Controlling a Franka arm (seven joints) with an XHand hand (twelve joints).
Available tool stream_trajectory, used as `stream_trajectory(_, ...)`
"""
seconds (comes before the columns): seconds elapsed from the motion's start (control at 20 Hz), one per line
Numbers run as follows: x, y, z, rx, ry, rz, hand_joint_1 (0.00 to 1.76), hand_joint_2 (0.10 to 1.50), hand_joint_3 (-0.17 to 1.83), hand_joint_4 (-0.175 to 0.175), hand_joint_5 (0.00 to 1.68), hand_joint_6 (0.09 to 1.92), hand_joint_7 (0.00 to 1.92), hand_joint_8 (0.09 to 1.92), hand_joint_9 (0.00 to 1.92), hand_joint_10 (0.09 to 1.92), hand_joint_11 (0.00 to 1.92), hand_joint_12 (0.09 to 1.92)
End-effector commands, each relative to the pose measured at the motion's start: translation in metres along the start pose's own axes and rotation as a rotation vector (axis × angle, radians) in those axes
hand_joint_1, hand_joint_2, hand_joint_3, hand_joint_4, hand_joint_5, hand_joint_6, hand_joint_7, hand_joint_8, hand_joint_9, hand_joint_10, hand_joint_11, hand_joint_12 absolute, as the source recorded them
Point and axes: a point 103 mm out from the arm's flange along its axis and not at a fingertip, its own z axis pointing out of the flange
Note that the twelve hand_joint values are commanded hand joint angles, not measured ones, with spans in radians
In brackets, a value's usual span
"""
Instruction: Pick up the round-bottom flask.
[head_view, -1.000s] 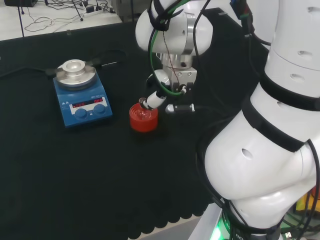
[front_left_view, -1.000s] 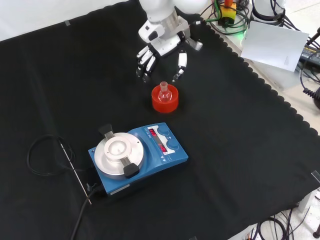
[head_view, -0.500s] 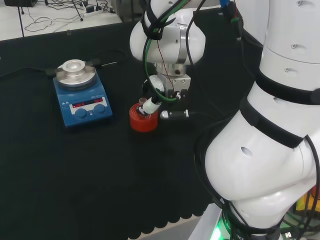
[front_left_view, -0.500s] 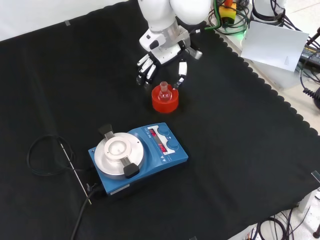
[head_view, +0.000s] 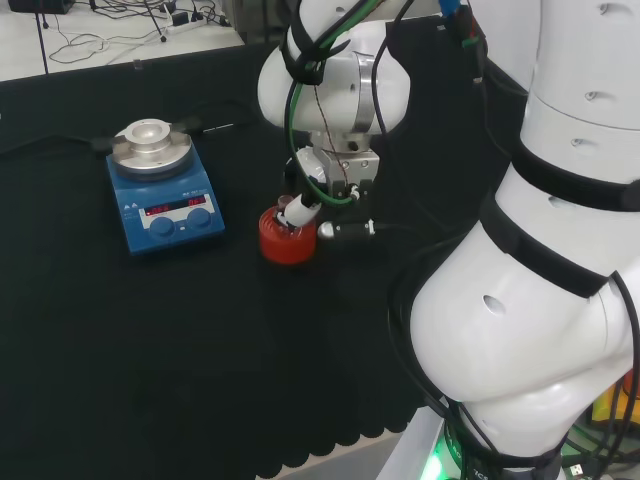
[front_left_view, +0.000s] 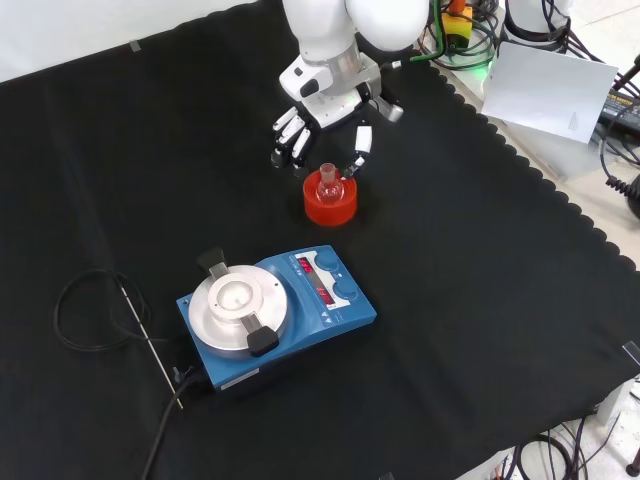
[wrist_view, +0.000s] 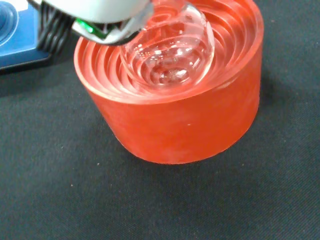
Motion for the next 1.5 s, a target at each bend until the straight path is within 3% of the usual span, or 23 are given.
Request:
stream_trajectory(0.05, 0.002, 0.002, 0.001, 0.001, -0.001, -0.013, 0.94, 0.58, 0.68, -0.051, 0.72, 0.74, 0.24, 0.66, 0.48, 0.67, 0.23, 1.38)
stream_trajectory(0.85, 0.006, 0.003, -0.004, -0.012, -0.04, -0.017, 0.95, 0.62, 0.69, -0.065, 0.96, 0.81, 0.29, 0.68, 0.54, 0.66, 0.31, 1.35)
stream_trajectory(0.95, 0.008, 0.003, -0.005, -0.021, -0.056, -0.011, 1.01, 0.79, 0.49, 0.091, 1.04, 0.87, 0.3, 0.69, 0.56, 0.65, 0.34, 1.34)
stream_trajectory(1.05, 0.01, 0.002, -0.007, -0.023, -0.067, -0.004, 1.04, 0.87, 0.38, 0.155, 1.07, 0.88, 0.32, 0.69, 0.59, 0.64, 0.37, 1.33)
stream_trajectory(1.15, 0.009, 0.001, -0.009, -0.024, -0.072, 0.004, 1.06, 0.85, 0.43, 0.168, 1.09, 0.9, 0.34, 0.68, 0.62, 0.62, 0.4, 1.31)
stream_trajectory(1.5, 0.004, 0.001, -0.026, -0.021, -0.047, 0.031, 1.09, 0.73, 0.67, 0.122, 1.11, 0.97, 0.37, 0.68, 0.65, 0.59, 0.44, 1.3)
